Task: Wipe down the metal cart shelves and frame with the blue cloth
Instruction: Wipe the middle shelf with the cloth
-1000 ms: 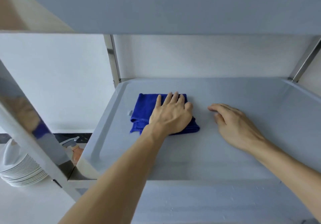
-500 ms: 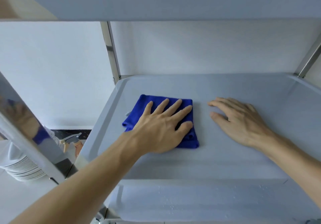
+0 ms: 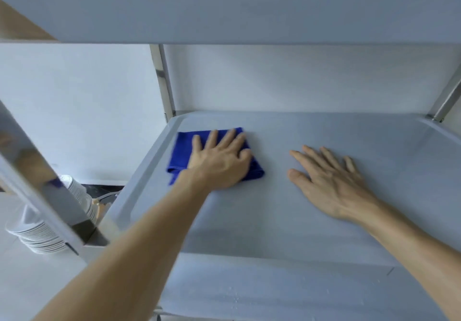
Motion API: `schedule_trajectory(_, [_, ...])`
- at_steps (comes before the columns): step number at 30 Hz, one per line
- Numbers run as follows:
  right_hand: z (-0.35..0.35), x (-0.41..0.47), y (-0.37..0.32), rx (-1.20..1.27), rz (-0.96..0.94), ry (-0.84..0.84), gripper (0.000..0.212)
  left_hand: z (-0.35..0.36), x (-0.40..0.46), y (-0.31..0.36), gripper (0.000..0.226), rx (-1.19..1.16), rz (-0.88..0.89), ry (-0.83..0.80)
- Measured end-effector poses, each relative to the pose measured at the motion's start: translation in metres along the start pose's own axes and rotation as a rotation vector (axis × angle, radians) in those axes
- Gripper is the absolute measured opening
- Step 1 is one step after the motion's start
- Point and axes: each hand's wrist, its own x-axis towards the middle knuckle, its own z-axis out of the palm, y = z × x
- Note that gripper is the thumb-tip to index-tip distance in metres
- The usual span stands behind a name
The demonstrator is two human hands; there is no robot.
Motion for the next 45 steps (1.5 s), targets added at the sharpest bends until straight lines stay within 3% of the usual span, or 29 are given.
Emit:
schedule_trajectory(5, [-0.001, -0.004, 0.001, 0.008, 0.006, -0.007, 0.064, 0.013, -0.048, 0.009, 0.069, 0.021, 0.197, 0.073])
schedule_trajectory(14, [0.000, -0.005, -0.002, -0.022, -0.006, 0.006, 0.071, -0.010, 0.001, -0.088, 0.057, 0.103, -0.130, 0.057])
schedule_trajectory(24, [0.011, -0.002, 0.000, -0.063, -0.017, 0.061, 0.073, -0.007, 0.087, -0.087, 0.061, -0.013, -0.340, 0.219])
schedule_trajectory(27, [0.012, 0.000, 0.000, -0.047, -0.015, 0.082, 0.073, -0.009, 0.102, -0.081, 0.062, 0.032, -0.386, 0.174])
schedule_trajectory(31, [0.010, -0.001, -0.002, -0.038, -0.019, 0.087, 0.072, -0.011, 0.111, -0.063, 0.063, 0.055, -0.271, 0.089])
schedule_trajectory(36, [0.005, -0.001, -0.001, -0.005, -0.016, 0.055, 0.070, -0.004, 0.091, -0.016, 0.064, 0.043, 0.102, 0.009])
schedule_trajectory(39, [0.006, 0.000, -0.001, 0.010, -0.018, 0.052, 0.069, 0.005, 0.056, -0.013, 0.079, 0.045, 0.281, 0.017])
schedule_trajectory(42, [0.008, 0.001, 0.000, 0.026, -0.015, 0.061, 0.071, -0.002, 0.043, -0.034, 0.069, 0.019, 0.278, 0.035])
schedule_trajectory(45, [0.010, 0.001, 0.000, 0.023, -0.023, 0.077, 0.072, -0.016, 0.062, -0.067, 0.065, 0.214, 0.132, 0.015])
